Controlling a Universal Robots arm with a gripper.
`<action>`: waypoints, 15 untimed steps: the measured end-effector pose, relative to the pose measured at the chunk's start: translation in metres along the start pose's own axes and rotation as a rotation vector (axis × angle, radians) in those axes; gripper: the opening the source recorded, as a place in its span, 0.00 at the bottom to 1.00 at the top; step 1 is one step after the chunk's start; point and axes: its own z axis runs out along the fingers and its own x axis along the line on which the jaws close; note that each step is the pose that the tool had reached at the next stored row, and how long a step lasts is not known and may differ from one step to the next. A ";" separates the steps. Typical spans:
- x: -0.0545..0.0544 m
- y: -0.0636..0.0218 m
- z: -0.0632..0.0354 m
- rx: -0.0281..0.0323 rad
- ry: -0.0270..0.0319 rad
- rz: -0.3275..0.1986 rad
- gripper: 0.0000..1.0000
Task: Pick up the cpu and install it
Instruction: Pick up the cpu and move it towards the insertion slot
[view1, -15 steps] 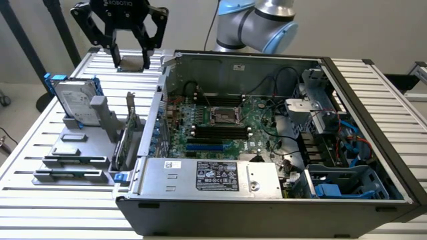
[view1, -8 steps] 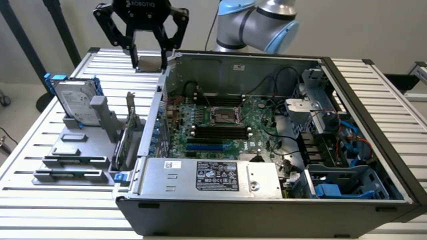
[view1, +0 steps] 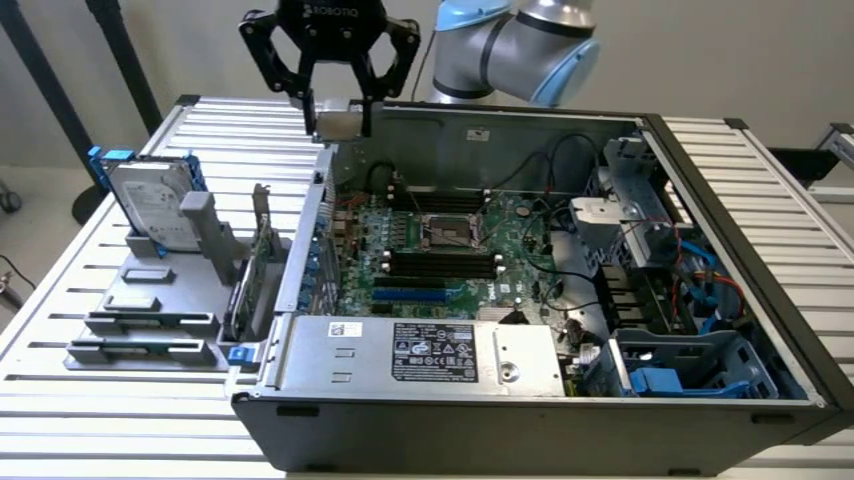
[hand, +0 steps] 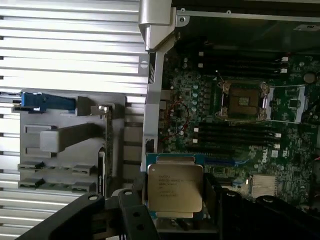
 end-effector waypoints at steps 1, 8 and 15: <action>-0.003 0.0033 0.0017 -0.0001 0.0000 0.000 0.55; -0.028 0.0250 0.0140 -0.0001 -0.0001 0.000 0.55; -0.061 0.0350 0.0258 -0.0001 0.0001 0.000 0.55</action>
